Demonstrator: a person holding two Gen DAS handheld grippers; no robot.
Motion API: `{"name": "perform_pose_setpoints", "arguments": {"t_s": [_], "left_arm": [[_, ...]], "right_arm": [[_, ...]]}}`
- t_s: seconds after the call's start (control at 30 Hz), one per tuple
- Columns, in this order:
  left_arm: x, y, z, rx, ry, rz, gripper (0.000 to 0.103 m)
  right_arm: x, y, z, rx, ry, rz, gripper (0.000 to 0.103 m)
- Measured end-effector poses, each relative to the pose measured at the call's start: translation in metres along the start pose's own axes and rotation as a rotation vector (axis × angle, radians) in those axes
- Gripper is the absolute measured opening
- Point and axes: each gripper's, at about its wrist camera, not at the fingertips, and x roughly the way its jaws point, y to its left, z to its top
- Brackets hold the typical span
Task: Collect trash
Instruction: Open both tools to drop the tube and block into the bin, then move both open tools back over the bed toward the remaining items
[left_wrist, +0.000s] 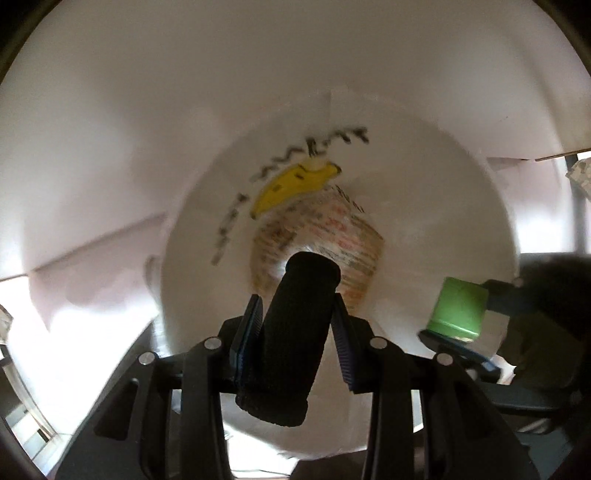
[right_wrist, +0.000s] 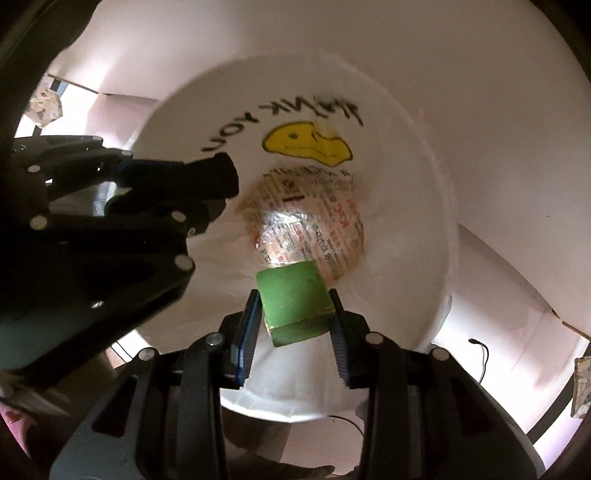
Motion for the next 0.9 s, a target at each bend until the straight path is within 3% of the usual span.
{"name": "perform_pose_setpoints", "arguments": {"t_s": [0.2,0.27,0.4,0.6,0.9], "left_arm": [[0.015,0.005,0.006,-0.041,0.034,-0.033,0.041],[0.016,0.01,0.008,-0.063,0.046,-0.031,0.055],[0.013,0.014,0.008,-0.075,0.047,-0.036,0.059],[0.012,0.011,0.0,-0.067,0.043,-0.02,0.059],[-0.035,0.018,-0.039,-0.055,-0.028,0.006,0.059]], "right_arm": [[0.027,-0.004,0.006,0.008,0.044,0.022,0.038],[0.032,-0.003,0.007,0.005,0.065,0.012,0.042],[0.034,-0.003,0.011,-0.006,0.041,-0.004,0.05],[0.018,-0.004,0.001,-0.011,0.03,-0.022,0.051],[-0.036,0.015,-0.023,-0.071,-0.042,-0.059,0.051]]}}
